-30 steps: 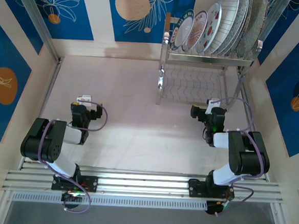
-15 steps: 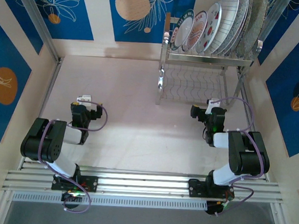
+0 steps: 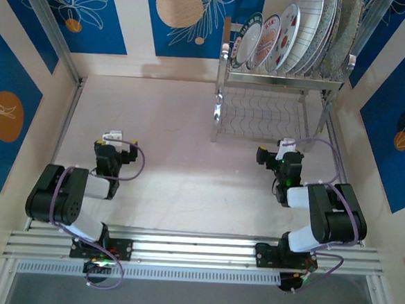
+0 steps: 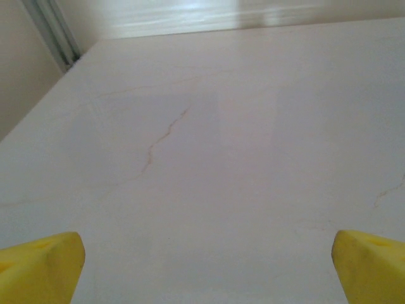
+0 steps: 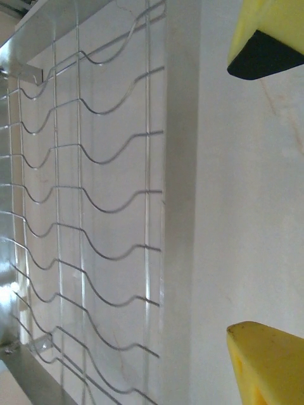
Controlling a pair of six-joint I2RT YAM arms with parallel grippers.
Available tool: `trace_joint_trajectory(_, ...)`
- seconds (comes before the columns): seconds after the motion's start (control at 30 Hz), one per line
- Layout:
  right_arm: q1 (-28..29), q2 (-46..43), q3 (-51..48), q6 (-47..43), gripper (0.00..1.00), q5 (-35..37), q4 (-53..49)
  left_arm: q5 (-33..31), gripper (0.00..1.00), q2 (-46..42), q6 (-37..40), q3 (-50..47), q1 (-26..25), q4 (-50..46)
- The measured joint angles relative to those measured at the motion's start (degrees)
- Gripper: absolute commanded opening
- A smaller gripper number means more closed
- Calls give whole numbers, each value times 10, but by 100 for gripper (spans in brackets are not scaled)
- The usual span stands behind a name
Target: Unload the plates from the dish rack
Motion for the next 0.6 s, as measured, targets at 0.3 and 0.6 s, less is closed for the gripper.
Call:
trace_joint_trajectory(0.3,50,-261,72,-31,99,138,-146,-61,100,-192,-3,42,-12,-77)
trace_joint_trajectory(0.6,49,-323,598,124,99,162,-646,-83,100,-264,-162,360,-44,-391)
